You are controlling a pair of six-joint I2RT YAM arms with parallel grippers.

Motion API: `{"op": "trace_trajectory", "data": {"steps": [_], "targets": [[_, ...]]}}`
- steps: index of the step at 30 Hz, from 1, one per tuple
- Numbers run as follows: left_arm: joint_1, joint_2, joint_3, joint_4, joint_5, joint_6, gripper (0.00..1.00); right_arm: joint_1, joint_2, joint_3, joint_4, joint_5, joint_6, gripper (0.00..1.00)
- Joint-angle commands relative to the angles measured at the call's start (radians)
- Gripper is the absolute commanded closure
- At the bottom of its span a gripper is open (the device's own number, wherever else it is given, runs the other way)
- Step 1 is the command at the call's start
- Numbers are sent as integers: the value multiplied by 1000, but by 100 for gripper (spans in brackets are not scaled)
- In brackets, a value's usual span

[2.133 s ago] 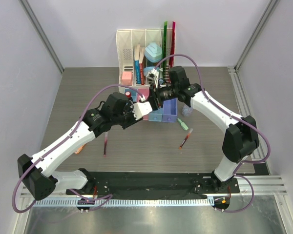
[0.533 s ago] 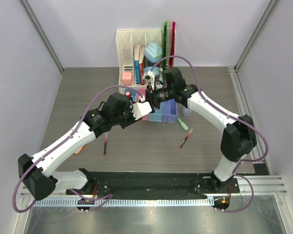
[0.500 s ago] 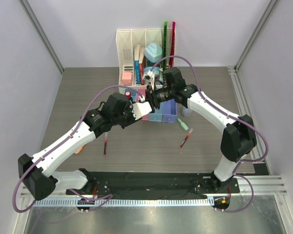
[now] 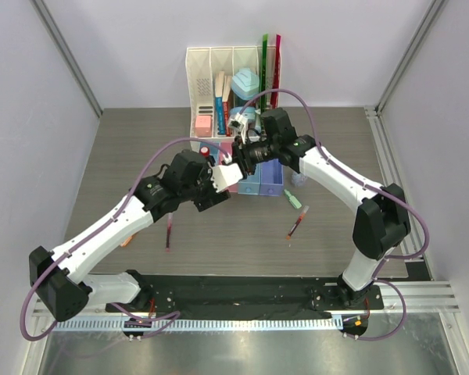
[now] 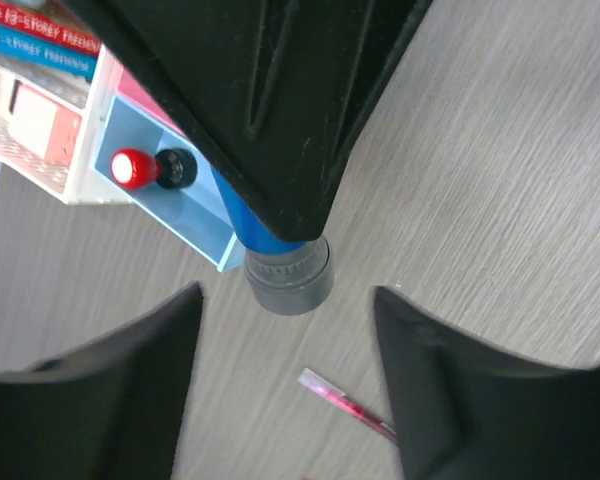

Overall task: Sort the stationery into containers
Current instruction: Place the stationery in the storage box.

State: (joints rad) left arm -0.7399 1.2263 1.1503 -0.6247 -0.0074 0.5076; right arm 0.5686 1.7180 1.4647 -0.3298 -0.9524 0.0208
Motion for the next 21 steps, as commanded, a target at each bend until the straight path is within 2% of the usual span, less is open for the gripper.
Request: {"op": "trace_trajectory", "data": {"steps": [1, 2, 4, 6, 13, 21], "targets": [[19, -43, -38, 66, -34, -1, 21, 11, 25, 65, -18, 70, -16, 95], [42, -53, -46, 68, -32, -6, 11, 10, 32, 84, -25, 92, -48, 96], [88, -82, -67, 71, -20, -14, 9, 11, 67, 123, -60, 127, -70, 96], [125, -120, -99, 80, -17, -26, 9, 11, 112, 155, -90, 174, -107, 96], [368, -228, -198, 86, 52, -83, 7, 16, 236, 310, -114, 349, -197, 97], [513, -343, -333, 54, 58, -126, 7, 33, 390, 485, -115, 477, -269, 98]]}}
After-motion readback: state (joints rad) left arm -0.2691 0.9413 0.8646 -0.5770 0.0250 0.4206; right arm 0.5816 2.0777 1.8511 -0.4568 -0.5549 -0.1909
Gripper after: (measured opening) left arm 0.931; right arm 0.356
